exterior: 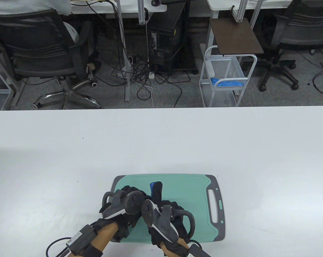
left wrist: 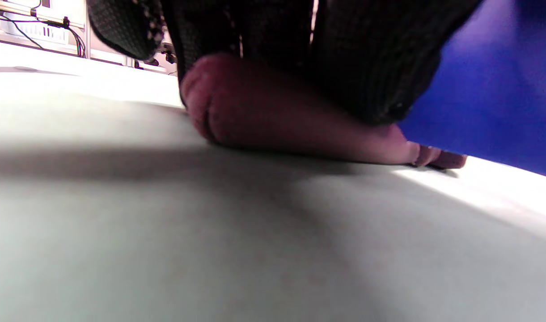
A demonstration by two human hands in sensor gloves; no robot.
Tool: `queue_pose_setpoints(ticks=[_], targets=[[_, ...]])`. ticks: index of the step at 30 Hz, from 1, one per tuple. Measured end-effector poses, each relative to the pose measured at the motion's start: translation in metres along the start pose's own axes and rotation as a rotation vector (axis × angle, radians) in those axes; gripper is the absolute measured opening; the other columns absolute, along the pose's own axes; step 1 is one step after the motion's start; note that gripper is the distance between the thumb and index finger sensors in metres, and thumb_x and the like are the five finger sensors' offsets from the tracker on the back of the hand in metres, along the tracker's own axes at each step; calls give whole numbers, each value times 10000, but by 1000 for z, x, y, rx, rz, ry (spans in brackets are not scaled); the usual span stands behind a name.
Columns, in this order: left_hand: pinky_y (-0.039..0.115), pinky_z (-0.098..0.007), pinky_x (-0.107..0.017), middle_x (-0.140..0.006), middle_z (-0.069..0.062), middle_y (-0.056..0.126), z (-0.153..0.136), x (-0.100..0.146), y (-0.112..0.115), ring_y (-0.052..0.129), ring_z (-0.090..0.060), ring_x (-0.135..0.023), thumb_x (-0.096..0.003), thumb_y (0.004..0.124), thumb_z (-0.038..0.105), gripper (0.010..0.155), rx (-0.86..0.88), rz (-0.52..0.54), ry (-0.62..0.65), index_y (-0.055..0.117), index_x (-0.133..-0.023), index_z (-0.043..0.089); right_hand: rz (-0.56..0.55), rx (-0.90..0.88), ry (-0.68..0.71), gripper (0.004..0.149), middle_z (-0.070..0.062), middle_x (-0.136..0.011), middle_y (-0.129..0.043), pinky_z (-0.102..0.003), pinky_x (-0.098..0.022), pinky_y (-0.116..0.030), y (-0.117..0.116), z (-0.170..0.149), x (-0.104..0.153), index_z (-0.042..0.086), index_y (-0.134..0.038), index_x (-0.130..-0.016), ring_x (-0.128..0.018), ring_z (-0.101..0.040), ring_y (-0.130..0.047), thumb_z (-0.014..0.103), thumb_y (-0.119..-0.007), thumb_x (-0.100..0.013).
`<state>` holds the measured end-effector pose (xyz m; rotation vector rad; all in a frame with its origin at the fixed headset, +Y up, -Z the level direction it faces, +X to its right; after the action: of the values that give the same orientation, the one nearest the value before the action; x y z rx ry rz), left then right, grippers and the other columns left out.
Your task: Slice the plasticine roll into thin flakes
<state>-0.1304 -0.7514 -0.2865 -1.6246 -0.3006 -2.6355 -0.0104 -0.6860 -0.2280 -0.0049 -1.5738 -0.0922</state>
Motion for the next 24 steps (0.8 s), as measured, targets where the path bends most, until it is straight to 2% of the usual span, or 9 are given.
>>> queue_pose_setpoints(ticks=[16,24], targets=[[688,-569,-727,-838,97,988,0,0,0,930,-277,-874,-333,905,488,447,0,-2,-1,910,-762,359,-73,52,28,818,-17,-365,-939,-507,-234,-848,-9,9,-3,179,-320,-1037,-283,-292,-990,397,-813,-422],[684,-571,-727,-846,97,979,0,0,0,927,-278,-876,-333,905,488,449,1,-5,0,909,-764,365,-36,20,13,822,-22,-383,-935,-511,-251,-843,-10,6,-14,204,-302,-1039,-303,-298,-986,393,-813,-424]])
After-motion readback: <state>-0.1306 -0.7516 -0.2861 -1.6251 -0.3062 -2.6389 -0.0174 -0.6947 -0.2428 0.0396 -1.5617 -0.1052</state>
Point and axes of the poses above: the tracker on the back of each hand, its own z axis roughly to the thumb side, its own x axis roughly from the fingertips to the wrist, y = z × x, the point moved 2 cm from there along -x, roughly from the wrist to the fingertips
